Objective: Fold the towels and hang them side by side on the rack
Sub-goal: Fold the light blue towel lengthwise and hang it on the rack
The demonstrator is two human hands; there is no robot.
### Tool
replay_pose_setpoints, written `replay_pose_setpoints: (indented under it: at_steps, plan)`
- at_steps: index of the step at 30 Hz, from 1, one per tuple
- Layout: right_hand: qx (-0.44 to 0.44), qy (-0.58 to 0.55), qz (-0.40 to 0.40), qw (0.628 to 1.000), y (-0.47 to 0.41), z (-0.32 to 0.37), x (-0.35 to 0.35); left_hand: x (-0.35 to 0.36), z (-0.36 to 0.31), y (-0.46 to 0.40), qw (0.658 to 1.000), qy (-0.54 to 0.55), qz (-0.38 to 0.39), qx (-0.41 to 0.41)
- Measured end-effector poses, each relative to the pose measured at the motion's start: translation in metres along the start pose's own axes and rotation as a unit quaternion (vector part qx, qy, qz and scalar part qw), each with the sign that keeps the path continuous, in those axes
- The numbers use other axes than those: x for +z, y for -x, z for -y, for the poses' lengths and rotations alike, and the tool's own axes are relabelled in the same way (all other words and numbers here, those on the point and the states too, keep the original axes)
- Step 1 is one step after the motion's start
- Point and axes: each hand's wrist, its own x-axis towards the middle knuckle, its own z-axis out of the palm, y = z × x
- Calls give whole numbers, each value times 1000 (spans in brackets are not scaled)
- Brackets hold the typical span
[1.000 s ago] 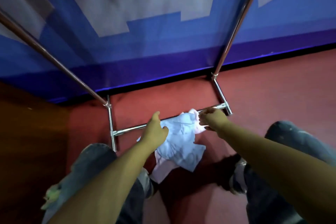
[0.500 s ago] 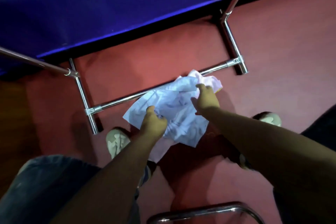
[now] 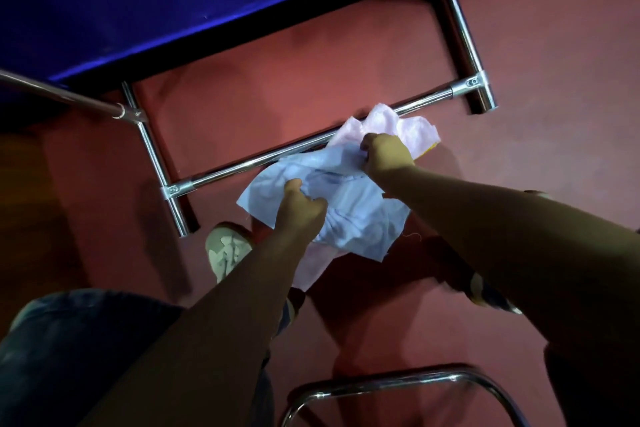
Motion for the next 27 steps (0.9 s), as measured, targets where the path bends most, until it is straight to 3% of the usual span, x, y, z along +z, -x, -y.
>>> replay_pose_setpoints:
  at_steps: [3, 6, 9, 12, 15, 19, 27]
  plan:
    - [-19, -7, 62, 998, 30, 12, -13, -6, -6, 18, 999, -7, -25, 46]
    - [-44, -116, 77, 989, 67, 34, -37, -19, -15, 41, 995, 2, -38, 93]
    - [-39, -296, 71, 952, 111, 57, -70, -39, -26, 75, 984, 146, -55, 84]
    - [-59, -404, 73, 910, 159, 79, -109, -59, -38, 127, 956, 282, -31, 77]
    - [-105, -434, 60, 893, 208, 96, -141, -72, -38, 183, 953, 239, -1, 187]
    - [-165, -463, 32, 870, 279, 116, -176, -86, -36, 261, 924, 183, -49, 331]
    - [-290, -557, -1, 778, 436, 142, -234, -135, -47, 425, 813, 207, -189, 510]
